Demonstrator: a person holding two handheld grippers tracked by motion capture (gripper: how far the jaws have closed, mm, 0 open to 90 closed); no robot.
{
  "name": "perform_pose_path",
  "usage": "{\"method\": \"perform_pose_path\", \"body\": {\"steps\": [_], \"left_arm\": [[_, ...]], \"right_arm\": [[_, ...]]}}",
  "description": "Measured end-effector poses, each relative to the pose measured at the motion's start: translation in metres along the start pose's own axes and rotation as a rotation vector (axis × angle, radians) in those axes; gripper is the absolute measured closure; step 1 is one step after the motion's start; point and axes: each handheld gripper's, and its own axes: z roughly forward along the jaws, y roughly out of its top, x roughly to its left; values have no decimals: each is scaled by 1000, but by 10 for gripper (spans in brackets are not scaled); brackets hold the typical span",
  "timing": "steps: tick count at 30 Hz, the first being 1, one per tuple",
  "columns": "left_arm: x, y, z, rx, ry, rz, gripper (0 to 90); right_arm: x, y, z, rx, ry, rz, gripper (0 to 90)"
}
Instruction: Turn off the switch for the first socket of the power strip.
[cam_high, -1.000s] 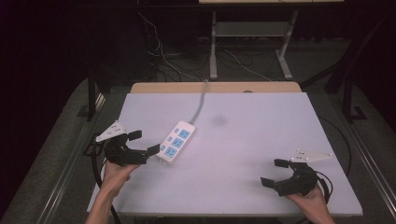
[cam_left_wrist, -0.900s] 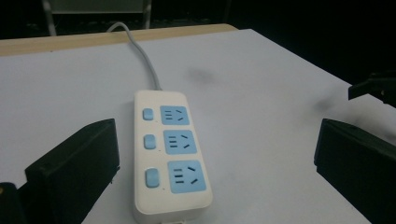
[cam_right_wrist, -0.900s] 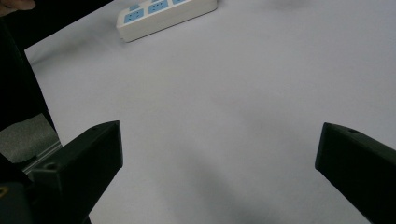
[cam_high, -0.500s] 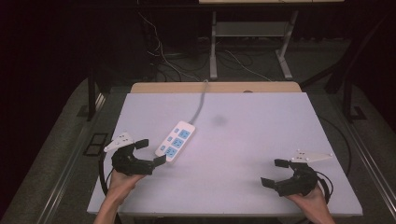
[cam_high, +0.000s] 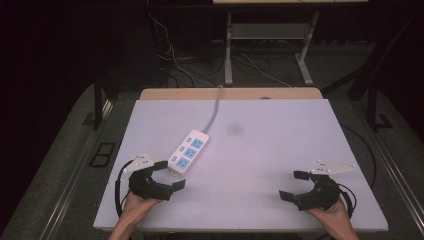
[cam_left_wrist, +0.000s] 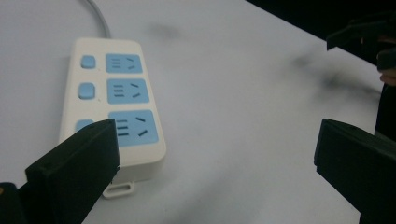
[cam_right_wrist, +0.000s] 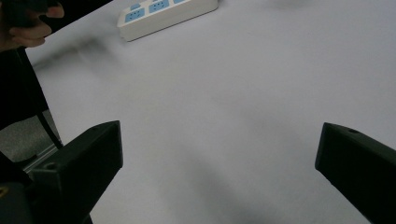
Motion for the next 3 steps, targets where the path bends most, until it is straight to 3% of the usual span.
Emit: {"method": "perform_pose_path", "body": {"steps": [3], "left_arm": [[-2, -3, 3, 17, -7, 8, 0]], "right_arm": [[0, 0, 0, -2, 0, 1, 6]]}}
